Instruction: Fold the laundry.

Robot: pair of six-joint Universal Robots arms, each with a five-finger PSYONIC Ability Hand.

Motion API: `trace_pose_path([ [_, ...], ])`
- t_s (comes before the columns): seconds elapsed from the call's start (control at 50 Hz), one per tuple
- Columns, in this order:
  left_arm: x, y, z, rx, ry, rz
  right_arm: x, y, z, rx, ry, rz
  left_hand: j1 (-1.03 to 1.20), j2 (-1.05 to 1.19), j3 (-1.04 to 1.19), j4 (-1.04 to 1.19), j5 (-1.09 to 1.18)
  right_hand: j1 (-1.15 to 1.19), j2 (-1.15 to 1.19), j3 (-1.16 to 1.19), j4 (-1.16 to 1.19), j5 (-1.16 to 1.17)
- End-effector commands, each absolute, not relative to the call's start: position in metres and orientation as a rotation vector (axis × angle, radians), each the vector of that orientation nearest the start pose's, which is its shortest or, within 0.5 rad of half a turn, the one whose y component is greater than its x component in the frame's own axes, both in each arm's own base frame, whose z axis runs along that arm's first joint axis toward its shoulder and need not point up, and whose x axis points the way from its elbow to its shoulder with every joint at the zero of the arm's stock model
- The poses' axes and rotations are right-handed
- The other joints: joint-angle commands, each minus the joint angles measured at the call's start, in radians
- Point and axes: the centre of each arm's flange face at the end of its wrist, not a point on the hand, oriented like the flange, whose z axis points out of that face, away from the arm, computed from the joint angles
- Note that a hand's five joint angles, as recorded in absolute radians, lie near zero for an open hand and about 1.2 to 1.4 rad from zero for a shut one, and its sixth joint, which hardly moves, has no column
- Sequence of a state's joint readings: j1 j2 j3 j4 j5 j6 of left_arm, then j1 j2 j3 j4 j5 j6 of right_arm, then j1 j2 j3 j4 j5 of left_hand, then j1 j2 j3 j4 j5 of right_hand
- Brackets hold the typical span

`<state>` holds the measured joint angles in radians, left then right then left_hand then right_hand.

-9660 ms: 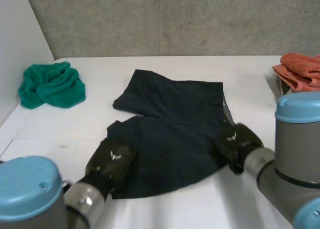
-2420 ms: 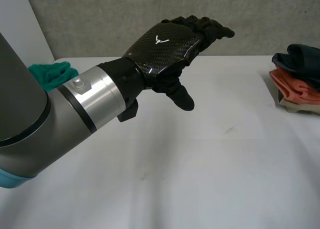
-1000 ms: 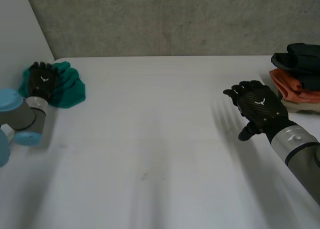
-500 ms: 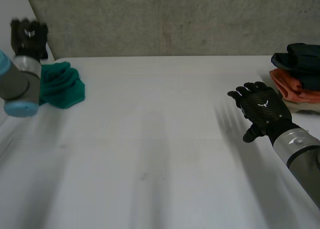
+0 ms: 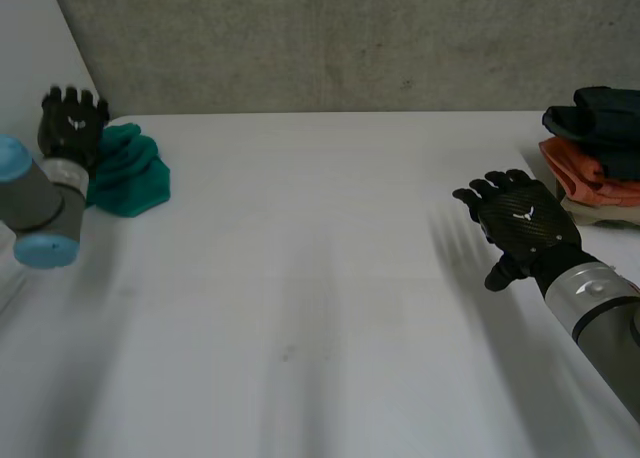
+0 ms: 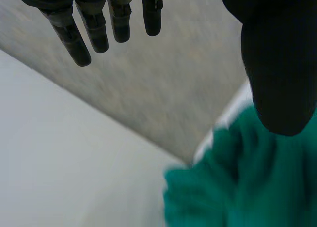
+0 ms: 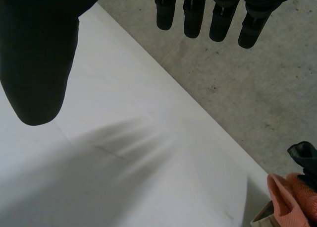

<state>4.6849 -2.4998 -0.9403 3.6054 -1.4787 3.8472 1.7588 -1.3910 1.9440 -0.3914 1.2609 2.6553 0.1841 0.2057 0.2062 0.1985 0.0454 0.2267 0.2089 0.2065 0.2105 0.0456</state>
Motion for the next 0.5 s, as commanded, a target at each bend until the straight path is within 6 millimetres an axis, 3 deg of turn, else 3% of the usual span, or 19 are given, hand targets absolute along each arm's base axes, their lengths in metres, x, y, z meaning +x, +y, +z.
trace_pose_path([
  [0.02,-0.132,-0.523,0.106,0.856,1.557,-1.817,0.212,-0.264,0.180,-1.064,2.103,-2.013,-0.006,-0.027,-0.028,-0.020,-0.042,-0.052,-0.034,-0.032,-0.036,-0.046],
  [0.08,-0.123,-0.528,0.090,0.855,1.562,-1.787,0.212,-0.264,0.179,-1.070,2.105,-2.011,0.003,-0.019,-0.019,-0.011,-0.033,-0.052,-0.034,-0.032,-0.036,-0.046],
  [0.32,-0.114,-0.543,0.071,0.911,1.520,-1.831,0.213,-0.264,0.178,-1.092,2.104,-2.017,0.070,0.049,0.048,0.056,0.034,-0.052,-0.034,-0.032,-0.036,-0.046],
  [0.36,-0.115,-0.546,0.071,0.923,1.503,-1.849,0.213,-0.264,0.178,-1.093,2.103,-2.016,0.181,0.160,0.159,0.167,0.146,-0.052,-0.034,-0.032,-0.036,-0.046],
  [0.4,-0.113,-0.551,0.078,0.924,1.469,-1.874,0.213,-0.264,0.178,-1.092,2.104,-2.017,0.597,0.575,0.575,0.583,0.561,-0.052,-0.034,-0.032,-0.036,-0.046],
  [0.44,-0.113,-0.553,0.082,0.922,1.451,-1.890,0.213,-0.264,0.178,-1.092,2.104,-2.017,1.198,1.176,1.175,1.183,1.162,-0.052,-0.034,-0.032,-0.036,-0.046],
  [0.5,-0.122,-0.552,0.089,0.896,1.450,-1.936,0.212,-0.264,0.178,-1.093,2.104,-2.020,1.212,1.191,1.190,1.198,1.176,-0.052,-0.034,-0.032,-0.036,-0.046],
])
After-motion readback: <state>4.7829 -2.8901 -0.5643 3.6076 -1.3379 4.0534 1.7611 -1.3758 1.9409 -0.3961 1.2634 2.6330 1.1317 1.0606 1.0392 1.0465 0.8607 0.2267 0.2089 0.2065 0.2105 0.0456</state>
